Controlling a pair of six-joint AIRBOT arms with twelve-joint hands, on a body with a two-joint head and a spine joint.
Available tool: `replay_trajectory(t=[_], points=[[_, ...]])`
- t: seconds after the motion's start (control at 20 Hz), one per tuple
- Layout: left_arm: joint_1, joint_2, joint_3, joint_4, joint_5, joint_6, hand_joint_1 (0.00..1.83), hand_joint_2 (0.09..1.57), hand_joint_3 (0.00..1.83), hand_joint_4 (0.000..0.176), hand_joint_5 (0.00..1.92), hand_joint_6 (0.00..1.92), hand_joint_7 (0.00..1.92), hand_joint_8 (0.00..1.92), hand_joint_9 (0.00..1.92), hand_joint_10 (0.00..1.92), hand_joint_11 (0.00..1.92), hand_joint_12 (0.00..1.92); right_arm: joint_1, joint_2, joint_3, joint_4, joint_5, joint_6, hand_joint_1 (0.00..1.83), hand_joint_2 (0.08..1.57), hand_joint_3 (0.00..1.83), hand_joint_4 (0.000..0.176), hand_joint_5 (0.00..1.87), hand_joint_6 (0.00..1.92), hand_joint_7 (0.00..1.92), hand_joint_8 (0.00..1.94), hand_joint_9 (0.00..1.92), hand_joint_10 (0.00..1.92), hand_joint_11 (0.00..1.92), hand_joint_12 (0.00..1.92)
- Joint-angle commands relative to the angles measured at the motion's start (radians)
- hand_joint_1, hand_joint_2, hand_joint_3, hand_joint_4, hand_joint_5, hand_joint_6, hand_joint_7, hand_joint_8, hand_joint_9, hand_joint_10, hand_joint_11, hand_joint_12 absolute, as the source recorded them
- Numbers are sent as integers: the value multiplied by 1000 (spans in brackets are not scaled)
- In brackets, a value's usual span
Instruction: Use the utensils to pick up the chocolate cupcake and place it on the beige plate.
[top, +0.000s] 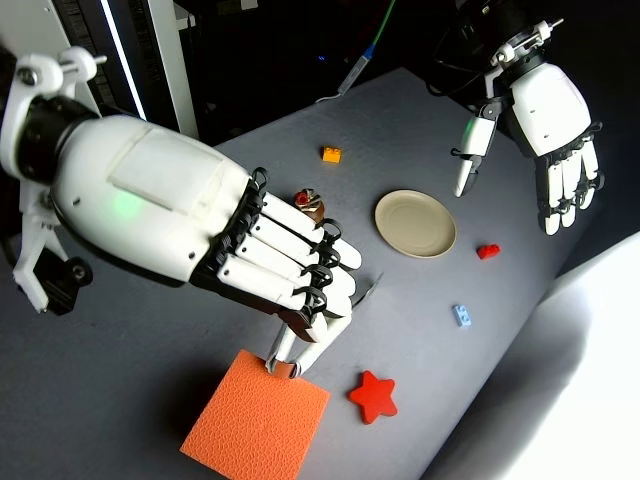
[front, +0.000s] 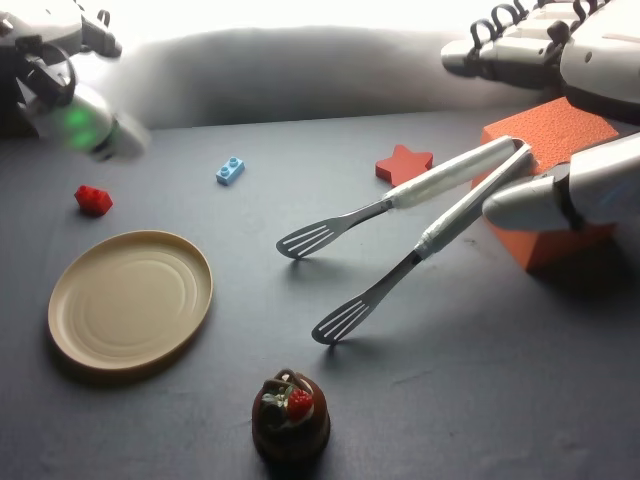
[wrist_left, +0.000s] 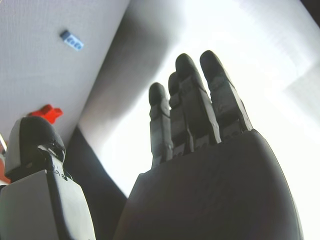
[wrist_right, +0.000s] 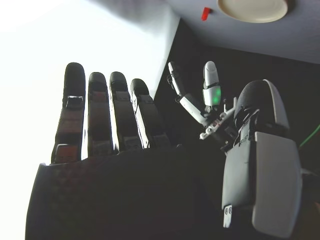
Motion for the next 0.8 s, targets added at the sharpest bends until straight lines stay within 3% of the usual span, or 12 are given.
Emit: replay_trajectory(t=[0.0,0.2,0.4,0.5,0.65,0.75], points=[[-15,7,6,54,-18,1,18,1192,23,0,145,18,111,9,59,18,0,89,9,5,-1,-10,14,-2,89,1079,25,0,179,11,180,9,164,17,0,518],[-15,5,6,55,-18,1,13,1191,0,0,132,1,103,0,73,0,0,202,17,1,-2,-10,-45,18,138,1075,0,0,151,0,147,0,139,0,0,428],[-16,4,9,55,-18,1,23,1175,0,0,146,4,105,3,74,4,0,247,16,-15,-2,-10,-92,87,143,1059,0,0,181,5,184,5,175,4,0,522],[-17,3,9,59,-18,1,8,1149,0,0,127,1,86,0,70,0,0,194,3,-35,-2,-18,-125,88,143,1063,0,0,147,3,147,4,132,4,0,390],[-17,3,8,61,-18,1,0,1122,0,0,106,0,71,1,52,0,0,153,-21,-74,0,-68,-194,66,139,1059,0,0,152,4,162,5,147,7,0,394],[-17,2,6,76,-18,1,0,1102,0,0,117,1,81,1,60,1,0,73,-13,-93,3,-67,-169,25,95,1054,0,0,138,0,144,0,130,1,0,372]])
